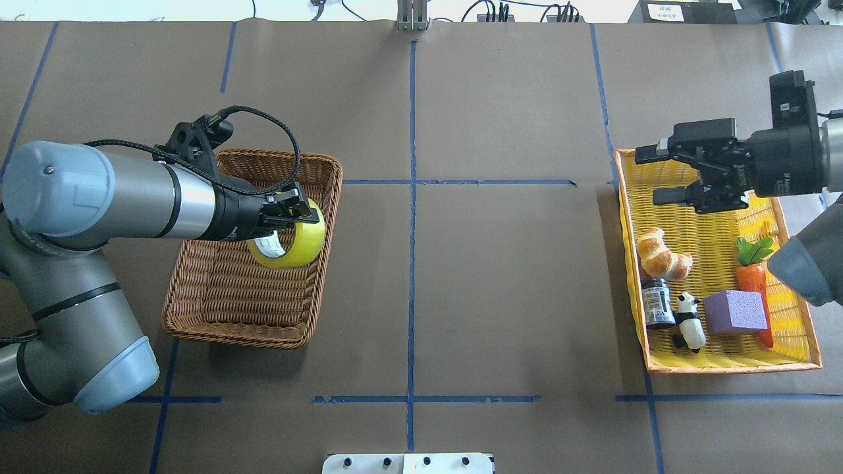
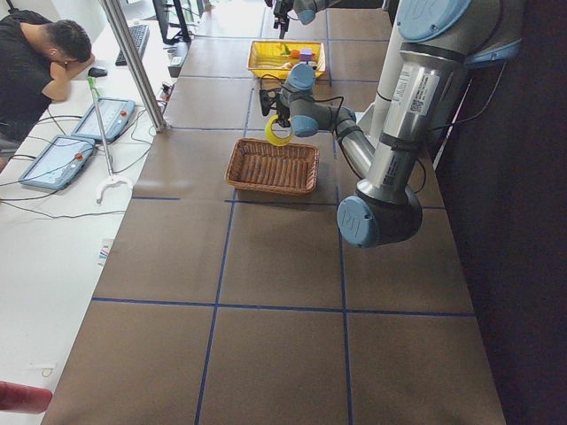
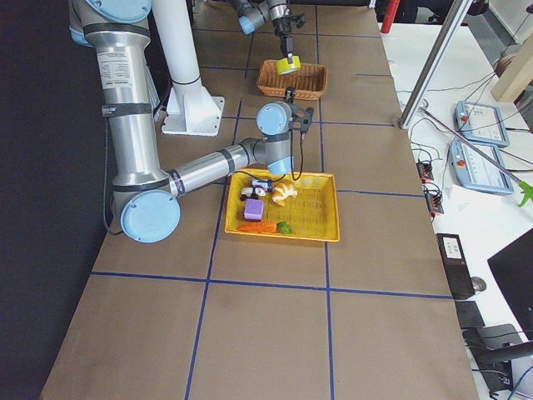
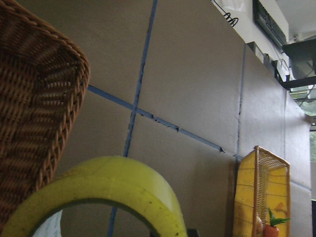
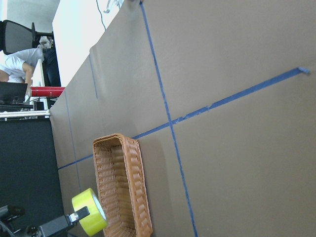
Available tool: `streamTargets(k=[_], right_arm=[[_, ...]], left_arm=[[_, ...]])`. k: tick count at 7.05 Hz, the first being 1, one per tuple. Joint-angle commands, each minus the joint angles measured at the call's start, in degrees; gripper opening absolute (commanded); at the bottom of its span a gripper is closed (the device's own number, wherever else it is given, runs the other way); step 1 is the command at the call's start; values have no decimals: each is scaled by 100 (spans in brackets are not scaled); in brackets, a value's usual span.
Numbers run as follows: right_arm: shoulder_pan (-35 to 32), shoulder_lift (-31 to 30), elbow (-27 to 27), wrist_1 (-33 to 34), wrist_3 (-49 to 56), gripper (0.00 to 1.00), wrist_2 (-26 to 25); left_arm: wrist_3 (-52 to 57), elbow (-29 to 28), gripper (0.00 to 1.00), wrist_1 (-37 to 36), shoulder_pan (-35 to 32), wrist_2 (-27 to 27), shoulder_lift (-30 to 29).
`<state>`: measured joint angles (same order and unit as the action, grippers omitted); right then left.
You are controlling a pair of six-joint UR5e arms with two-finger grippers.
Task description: Move tape to another basket
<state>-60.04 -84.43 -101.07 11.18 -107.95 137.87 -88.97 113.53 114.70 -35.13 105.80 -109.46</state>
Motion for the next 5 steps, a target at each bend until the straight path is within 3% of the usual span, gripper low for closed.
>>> streamTargets(k=[1,3,5], right_arm=[[-655,-21,0,690,919,100,659],[-825,-21,0,1236,1425,100,759],[-764,-21,0,1273,1453,100,750]], left_arm=[[362,64,0,-1305,363,-655,-14],[729,-94,0,-1528,375,-675,-5],[740,-444,0,-1617,375,-675,-241]])
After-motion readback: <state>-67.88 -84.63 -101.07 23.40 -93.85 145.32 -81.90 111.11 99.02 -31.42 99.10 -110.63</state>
